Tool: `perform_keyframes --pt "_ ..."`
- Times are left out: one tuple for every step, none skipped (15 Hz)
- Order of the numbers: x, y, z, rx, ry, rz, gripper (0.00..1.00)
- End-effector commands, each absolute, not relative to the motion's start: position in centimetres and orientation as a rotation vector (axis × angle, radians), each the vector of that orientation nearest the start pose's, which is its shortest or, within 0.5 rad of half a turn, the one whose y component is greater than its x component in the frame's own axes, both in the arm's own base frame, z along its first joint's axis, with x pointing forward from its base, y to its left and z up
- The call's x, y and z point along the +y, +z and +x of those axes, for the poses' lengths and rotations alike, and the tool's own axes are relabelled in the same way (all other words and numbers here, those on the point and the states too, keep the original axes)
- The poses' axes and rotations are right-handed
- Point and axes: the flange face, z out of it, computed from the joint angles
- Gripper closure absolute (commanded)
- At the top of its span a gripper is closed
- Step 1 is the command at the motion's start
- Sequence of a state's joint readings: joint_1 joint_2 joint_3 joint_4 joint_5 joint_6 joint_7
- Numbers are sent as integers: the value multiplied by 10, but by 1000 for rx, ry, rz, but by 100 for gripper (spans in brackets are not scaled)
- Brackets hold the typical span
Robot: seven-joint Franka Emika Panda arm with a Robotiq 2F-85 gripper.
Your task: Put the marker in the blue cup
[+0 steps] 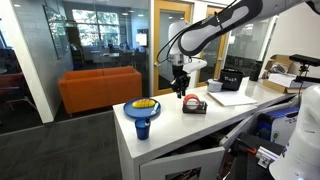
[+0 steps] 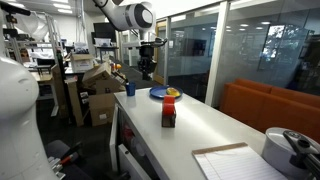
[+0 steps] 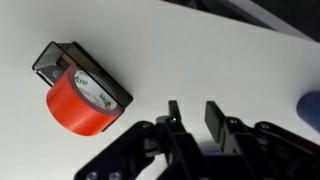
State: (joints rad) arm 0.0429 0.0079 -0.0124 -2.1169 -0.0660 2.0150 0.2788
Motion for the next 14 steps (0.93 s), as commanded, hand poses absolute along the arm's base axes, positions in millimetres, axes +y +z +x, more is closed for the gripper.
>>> perform_keyframes --pt "-4 396 515 134 361 -3160 35" --pt "-9 394 511 89 404 -3165 28" --pt "-14 392 507 66 438 -3166 22" --pt "-18 389 503 57 467 -3161 14" --pt "-22 387 499 63 495 -3152 8" --pt "-26 386 495 84 507 -3150 2" --pt "-31 384 490 102 528 -3142 0" --pt "-36 383 487 155 532 -3138 0" --pt "-31 378 497 128 515 -3149 5" --pt "-34 377 495 140 521 -3146 0" --pt "-36 378 494 146 521 -3145 0" --pt "-36 379 493 147 518 -3145 0" --pt "-36 380 492 146 516 -3146 0" --pt "-35 380 492 145 515 -3146 0"
